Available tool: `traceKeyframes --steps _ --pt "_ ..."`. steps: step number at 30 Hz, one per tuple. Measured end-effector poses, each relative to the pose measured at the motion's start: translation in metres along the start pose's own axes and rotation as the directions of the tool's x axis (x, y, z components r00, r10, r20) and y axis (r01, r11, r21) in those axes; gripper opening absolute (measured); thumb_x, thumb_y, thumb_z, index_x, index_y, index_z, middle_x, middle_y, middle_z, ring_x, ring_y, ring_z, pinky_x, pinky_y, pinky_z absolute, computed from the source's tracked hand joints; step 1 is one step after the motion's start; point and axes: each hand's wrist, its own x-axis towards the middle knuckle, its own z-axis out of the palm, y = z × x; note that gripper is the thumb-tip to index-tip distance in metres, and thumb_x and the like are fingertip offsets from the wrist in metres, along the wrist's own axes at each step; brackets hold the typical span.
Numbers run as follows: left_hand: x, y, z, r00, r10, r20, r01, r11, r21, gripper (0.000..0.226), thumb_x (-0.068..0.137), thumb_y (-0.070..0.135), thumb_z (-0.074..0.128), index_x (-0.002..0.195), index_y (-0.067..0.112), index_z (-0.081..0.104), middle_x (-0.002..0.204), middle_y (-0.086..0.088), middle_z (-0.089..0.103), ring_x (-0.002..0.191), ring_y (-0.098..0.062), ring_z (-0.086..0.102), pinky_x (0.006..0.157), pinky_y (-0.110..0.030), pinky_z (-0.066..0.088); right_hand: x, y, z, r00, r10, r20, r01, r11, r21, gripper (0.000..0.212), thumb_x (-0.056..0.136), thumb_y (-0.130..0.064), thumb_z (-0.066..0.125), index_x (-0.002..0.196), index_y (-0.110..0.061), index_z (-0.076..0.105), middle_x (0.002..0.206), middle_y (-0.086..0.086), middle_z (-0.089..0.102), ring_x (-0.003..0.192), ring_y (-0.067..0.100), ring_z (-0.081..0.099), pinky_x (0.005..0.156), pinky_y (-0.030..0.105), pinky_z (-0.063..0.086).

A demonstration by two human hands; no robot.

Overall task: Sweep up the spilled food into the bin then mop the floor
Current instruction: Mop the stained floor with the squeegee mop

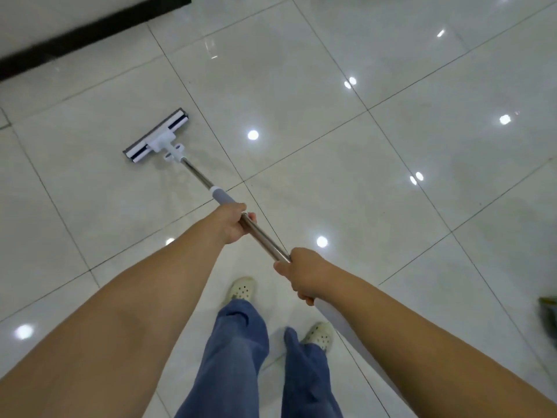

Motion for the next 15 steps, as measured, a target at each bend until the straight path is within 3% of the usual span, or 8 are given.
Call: traceKeyframes --steps 3,11,15 --pt "-0.017 -0.055 0.039 0.998 -0.033 0.047 0.032 0.999 0.024 0.013 0.1 0.007 0.039 0.108 0.001 0.031 0.08 -0.009 0.037 0.056 -0.014 0.04 0.04 -0.019 0.049 -0.022 0.067 -0.011 1.0 0.017 -0.026 -0.017 1.0 -0.014 0.024 0.098 -0.037 0.044 0.1 -0.013 0.045 0.071 0.002 0.046 0.053 0.012 0.043 0.047 0.02 0.04" --pt "-0.097 -0.244 0.155 0.961 -0.245 0.125 0.244 0.969 0.018 0.016 0.099 0.009 0.044 0.11 0.005 0.034 0.08 -0.011 0.042 0.058 -0.016 0.043 0.043 -0.024 0.052 -0.118 0.288 -0.035 0.995 0.084 -0.055 -0.088 0.994 -0.069 0.018 0.099 -0.036 0.044 0.099 -0.018 0.044 0.071 -0.004 0.043 0.053 0.007 0.041 0.044 0.015 0.038" --pt "-0.143 -0.339 0.216 0.934 -0.331 0.132 0.328 0.944 0.042 0.024 0.098 0.008 0.046 0.119 0.008 0.036 0.081 -0.012 0.044 0.056 -0.015 0.045 0.045 -0.025 0.052 -0.188 0.383 -0.056 0.986 0.163 -0.02 -0.163 0.987 -0.011 0.018 0.098 -0.034 0.047 0.086 -0.021 0.046 0.071 0.0 0.046 0.05 0.009 0.039 0.039 0.015 0.035"
